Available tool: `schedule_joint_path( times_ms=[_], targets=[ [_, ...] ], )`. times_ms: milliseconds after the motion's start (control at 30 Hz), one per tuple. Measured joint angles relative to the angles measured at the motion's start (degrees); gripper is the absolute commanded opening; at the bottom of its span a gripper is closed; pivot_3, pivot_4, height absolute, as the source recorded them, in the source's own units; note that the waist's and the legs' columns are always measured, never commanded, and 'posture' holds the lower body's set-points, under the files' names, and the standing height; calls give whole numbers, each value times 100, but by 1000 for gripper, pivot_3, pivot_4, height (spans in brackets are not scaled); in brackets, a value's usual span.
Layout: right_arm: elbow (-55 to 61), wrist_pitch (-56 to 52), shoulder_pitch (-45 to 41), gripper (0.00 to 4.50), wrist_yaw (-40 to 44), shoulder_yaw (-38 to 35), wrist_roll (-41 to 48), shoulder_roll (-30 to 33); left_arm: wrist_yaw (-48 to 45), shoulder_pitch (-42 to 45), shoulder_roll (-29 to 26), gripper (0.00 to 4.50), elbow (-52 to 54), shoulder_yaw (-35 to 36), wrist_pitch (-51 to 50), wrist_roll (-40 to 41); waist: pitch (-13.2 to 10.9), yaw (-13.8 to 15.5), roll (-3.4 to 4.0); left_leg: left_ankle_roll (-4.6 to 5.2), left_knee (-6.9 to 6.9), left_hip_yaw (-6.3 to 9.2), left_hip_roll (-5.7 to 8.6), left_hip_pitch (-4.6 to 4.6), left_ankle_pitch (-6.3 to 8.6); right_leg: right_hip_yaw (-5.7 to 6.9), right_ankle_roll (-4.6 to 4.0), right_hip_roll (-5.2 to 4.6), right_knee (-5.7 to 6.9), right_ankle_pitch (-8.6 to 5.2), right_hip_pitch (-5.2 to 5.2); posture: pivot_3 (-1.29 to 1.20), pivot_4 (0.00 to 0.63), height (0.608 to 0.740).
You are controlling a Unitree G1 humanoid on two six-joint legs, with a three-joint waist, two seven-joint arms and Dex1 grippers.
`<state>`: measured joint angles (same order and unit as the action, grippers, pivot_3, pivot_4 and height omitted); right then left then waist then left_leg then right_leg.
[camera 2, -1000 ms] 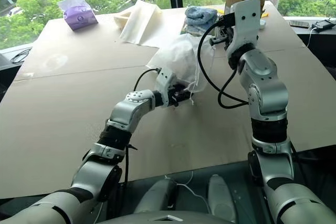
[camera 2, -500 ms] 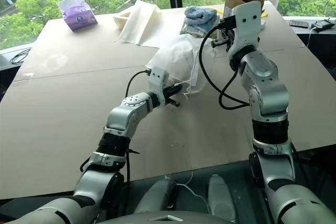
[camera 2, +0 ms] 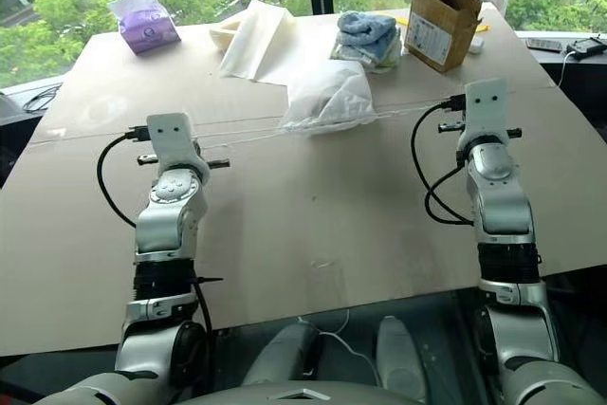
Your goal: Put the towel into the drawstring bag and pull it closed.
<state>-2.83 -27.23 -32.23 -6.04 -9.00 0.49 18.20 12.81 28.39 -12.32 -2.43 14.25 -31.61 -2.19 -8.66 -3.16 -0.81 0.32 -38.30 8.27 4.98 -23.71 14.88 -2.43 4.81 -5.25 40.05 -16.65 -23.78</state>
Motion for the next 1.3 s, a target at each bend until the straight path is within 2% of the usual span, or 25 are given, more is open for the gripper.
schedule_joint_path(
  times_ms=[333,600,733,867,1000,1200,1300],
  targets=[
    [-307,356,-198,0,-1608,-1063,528,-524,1054,31,-217,53,47,59,158,-207,0,-16,1,0,1,-2,-1,1,0,-2,0,1,2,0,0,0,150,740],
    [-386,264,-197,0,-1727,-1106,1015,-631,1254,71,-254,53,-97,124,165,-204,1,-58,2,0,1,-4,-1,1,0,-3,0,2,3,0,0,0,150,740],
    [-406,112,-189,0,-1426,-1093,1287,-641,1252,86,-361,53,-285,213,226,-183,1,-76,3,0,1,-2,-1,1,0,-3,0,3,3,0,0,0,150,740],
    [-455,135,-208,0,-1806,-1136,1371,-665,1395,89,-406,53,-284,222,218,-183,2,-68,3,0,1,-3,-1,2,0,-3,0,2,3,0,0,0,150,740],
    [-501,130,-287,0,-2282,-1408,1816,-886,1449,65,-450,53,-284,222,98,-183,2,-84,4,0,2,-3,-2,3,0,-4,0,3,5,0,-1,0,150,740],
    [-501,106,-293,0,-2527,-1427,2197,-915,1502,12,-482,53,-287,221,56,-174,2,-78,4,0,1,-4,-2,2,0,-4,0,2,4,0,0,0,150,740],
    [-513,-261,-283,0,-1881,-1332,2411,-684,1317,49,-566,53,-516,312,207,20,2,-89,5,0,2,-8,-2,3,0,-7,0,4,4,0,-1,0,150,740]
  ],
)
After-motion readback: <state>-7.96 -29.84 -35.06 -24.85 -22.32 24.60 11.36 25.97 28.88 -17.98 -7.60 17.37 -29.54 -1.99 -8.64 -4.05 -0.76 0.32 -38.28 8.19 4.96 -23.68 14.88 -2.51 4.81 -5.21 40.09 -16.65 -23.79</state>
